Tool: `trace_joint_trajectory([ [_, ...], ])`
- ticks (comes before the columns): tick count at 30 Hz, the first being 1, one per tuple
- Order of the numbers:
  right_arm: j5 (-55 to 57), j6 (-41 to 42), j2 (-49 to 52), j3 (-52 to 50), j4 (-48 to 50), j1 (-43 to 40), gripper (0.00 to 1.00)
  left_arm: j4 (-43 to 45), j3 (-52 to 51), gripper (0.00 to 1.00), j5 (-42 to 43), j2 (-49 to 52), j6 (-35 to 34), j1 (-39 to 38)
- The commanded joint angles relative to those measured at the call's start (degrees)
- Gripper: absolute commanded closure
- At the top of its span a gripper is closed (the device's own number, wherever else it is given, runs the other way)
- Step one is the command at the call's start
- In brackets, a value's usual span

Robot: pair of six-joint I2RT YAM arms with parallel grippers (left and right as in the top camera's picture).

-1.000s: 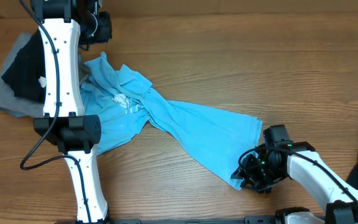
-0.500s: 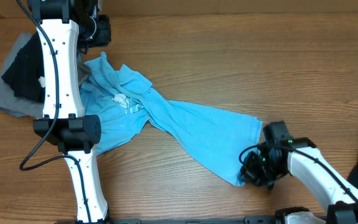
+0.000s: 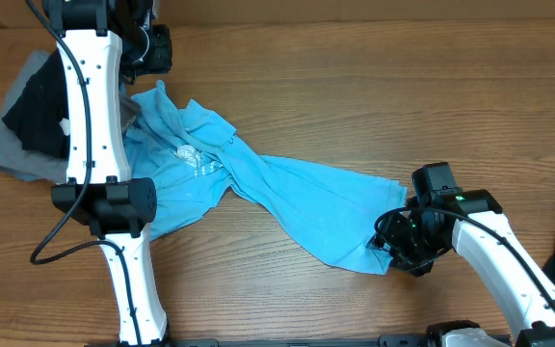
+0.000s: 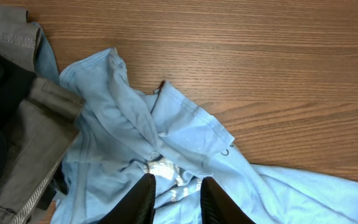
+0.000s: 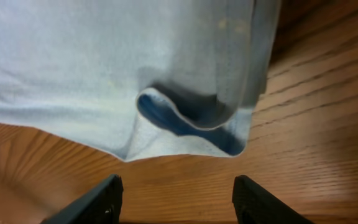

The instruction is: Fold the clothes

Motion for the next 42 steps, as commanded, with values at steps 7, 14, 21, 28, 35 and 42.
trace_joint_trajectory([
  [7, 0.15, -5.92, -0.76, -9.01, 14.23, 0.22, 0.50, -0.09, 1.40, 0.70, 0.68, 0.17, 0.87, 0.13],
  [14, -1.64, -7.76, -0.61, -10.10, 17.16, 0.22, 0.61, -0.09, 1.40, 0.69, 0.68, 0.17, 0.85, 0.13],
  [21, -8.31, -14.38, -0.61, -10.12, 17.62, 0.24, 0.61, -0.11, 1.40, 0.69, 0.70, 0.17, 0.85, 0.15],
  [28, -8.22, -14.36, -0.07, -10.82, 15.80, 0.28, 0.60, -0.57, 1.40, 0.69, 0.70, 0.17, 0.85, 0.13],
  [35, -8.50, -13.22, -0.07, -11.80, 16.65, 0.28, 0.86, -0.57, 1.40, 0.68, 0.70, 0.17, 0.85, 0.13],
  [42, -9.94, -13.51, -3.56, -5.44, 11.23, 0.26, 0.96, -0.70, 1.40, 0.68, 0.70, 0.17, 0.87, 0.13],
])
